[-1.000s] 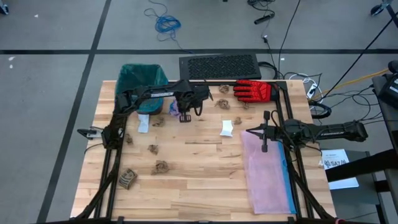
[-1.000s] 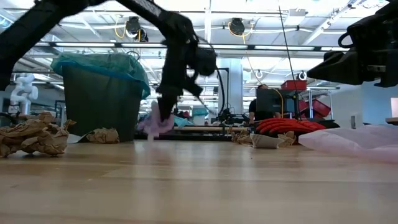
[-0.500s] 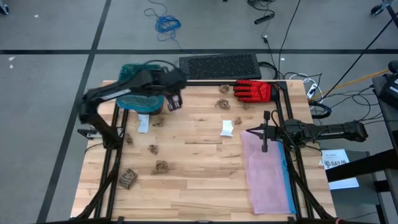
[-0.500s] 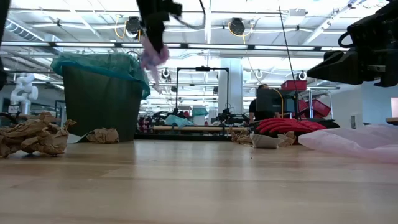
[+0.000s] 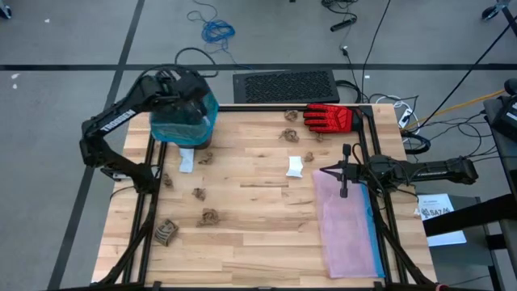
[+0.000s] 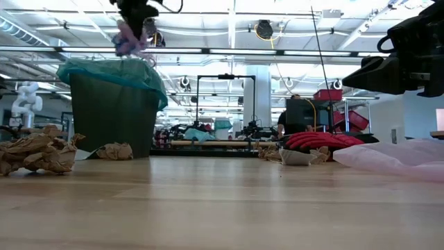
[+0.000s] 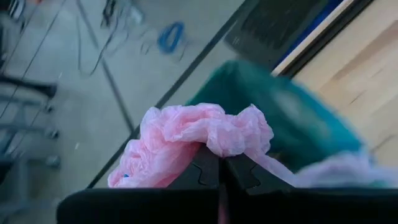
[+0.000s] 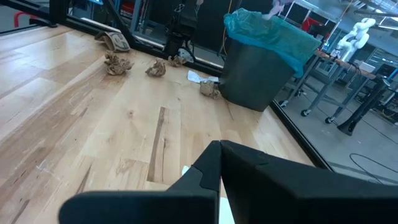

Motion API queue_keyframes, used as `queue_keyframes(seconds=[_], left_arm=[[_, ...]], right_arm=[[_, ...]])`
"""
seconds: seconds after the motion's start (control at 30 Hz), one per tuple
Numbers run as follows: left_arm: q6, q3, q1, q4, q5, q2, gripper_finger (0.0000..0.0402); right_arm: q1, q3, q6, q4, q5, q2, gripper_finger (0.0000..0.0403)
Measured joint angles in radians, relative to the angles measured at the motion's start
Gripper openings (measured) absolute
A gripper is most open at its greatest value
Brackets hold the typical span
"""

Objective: Place trash/remove bag and relplace
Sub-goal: Put the pink plastic bag into the black trash bin

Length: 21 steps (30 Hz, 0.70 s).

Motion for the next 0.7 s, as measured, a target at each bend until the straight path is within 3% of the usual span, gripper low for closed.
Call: queue_keyframes(seconds=[0.33,0.7], left_arm=[[0.134,0.0,0.126,-0.022,0.039,0.083,0.0008],[0.186,0.0,0.136,-0.051,0.06,0.176,0.0135]], right_arm=[[0.0,0.0,0.0,0.0,0.0,0.0,0.0],[0.0,0.0,0.0,0.0,0.0,0.0,0.0]])
